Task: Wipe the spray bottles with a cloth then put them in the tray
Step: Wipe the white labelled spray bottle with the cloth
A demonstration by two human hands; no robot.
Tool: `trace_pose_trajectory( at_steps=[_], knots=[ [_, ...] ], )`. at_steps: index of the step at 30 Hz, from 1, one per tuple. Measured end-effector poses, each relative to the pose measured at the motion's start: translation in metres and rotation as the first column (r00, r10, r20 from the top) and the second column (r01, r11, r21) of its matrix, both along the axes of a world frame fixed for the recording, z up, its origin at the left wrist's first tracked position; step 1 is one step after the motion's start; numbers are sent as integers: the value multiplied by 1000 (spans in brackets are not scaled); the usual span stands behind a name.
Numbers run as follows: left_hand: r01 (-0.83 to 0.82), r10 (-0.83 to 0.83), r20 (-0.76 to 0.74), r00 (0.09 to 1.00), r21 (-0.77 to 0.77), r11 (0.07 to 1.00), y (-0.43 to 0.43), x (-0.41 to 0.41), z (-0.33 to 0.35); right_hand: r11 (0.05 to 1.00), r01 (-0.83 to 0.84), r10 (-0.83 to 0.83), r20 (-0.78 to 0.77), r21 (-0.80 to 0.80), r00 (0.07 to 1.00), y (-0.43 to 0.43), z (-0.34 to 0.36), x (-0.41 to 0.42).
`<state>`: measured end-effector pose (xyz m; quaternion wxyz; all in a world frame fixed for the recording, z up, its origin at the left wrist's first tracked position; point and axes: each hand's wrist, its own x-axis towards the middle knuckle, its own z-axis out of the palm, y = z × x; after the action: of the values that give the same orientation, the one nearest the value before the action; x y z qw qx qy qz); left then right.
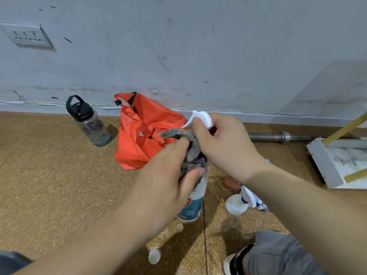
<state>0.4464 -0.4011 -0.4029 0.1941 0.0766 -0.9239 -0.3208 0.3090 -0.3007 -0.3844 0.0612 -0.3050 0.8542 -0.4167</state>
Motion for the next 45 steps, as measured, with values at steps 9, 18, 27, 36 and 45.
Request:
trace_pose_trajectory(
  at_steps=[9, 18, 27, 36, 45],
  knots=[
    [-173, 171, 32, 985, 309, 935, -38, -25, -16, 972, 64, -7, 241, -228, 970, -3, 15, 4],
    [43, -43, -3, 999, 222, 974, -19, -12, -31, 982, 99, -60, 226, -164, 972, 1, 13, -2],
    [-57, 55, -42, 998, -42, 998, -3, -17, -26, 984, 149, -129, 195, -93, 972, -3, 11, 5],
    [-429, 67, 447, 892, 793, 432, -39, -20, -41, 940, 256, -156, 381, -226, 911, 1, 11, -11],
    [-403, 193, 363, 912, 883, 242, -42, -26, -43, 922, 341, -232, 444, -183, 865, 3, 3, -22]
  ],
)
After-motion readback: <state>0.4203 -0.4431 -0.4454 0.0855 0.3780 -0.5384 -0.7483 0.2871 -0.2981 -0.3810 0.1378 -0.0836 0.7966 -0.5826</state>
